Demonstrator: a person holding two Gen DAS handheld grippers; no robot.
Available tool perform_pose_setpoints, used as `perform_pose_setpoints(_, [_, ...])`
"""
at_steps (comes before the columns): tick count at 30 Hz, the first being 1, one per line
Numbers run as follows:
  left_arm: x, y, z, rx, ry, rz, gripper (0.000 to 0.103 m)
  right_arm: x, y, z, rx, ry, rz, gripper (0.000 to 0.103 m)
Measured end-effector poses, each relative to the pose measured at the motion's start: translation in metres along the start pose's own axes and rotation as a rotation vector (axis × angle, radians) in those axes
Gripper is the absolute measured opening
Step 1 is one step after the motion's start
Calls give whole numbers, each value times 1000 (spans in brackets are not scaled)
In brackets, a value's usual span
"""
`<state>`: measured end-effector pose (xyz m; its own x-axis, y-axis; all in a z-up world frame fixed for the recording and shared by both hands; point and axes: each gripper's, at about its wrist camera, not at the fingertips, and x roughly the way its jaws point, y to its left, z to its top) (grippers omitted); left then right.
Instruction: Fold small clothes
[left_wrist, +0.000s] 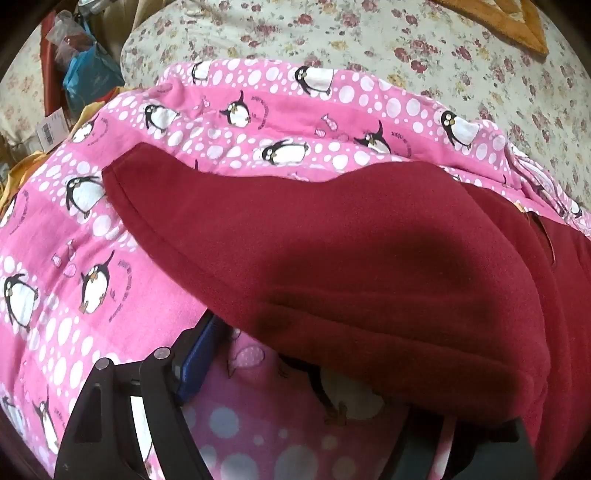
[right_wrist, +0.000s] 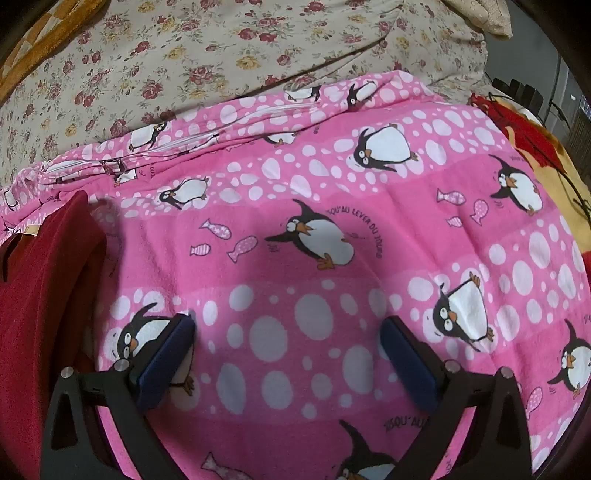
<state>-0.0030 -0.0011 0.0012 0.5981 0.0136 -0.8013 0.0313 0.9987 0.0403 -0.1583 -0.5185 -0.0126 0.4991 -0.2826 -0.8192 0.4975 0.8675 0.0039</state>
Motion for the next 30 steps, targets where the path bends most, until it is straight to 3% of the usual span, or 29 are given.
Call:
perform_pose_setpoints(7, [-30,0,-13,-21,60,-17,55,0,0,0,-1,1,-2,103])
perform_pose_setpoints(13, [-88,-16,-28,11,-50,-54,54,-7,0,2,7,40,29,103])
perform_pose_setpoints(15, [-105,-21,-31,15,-79,-84,54,-23,-4,-2,19,54,73,103])
perform_pose_setpoints(22, [-137,-42,-37,14,-113,-178,54,-105,6,-32,1,-32,94,103])
perform_pose_setpoints(30, [-149,-73,-46,57,-120,-196,54,-164,58,-49,-87,-71,196,103])
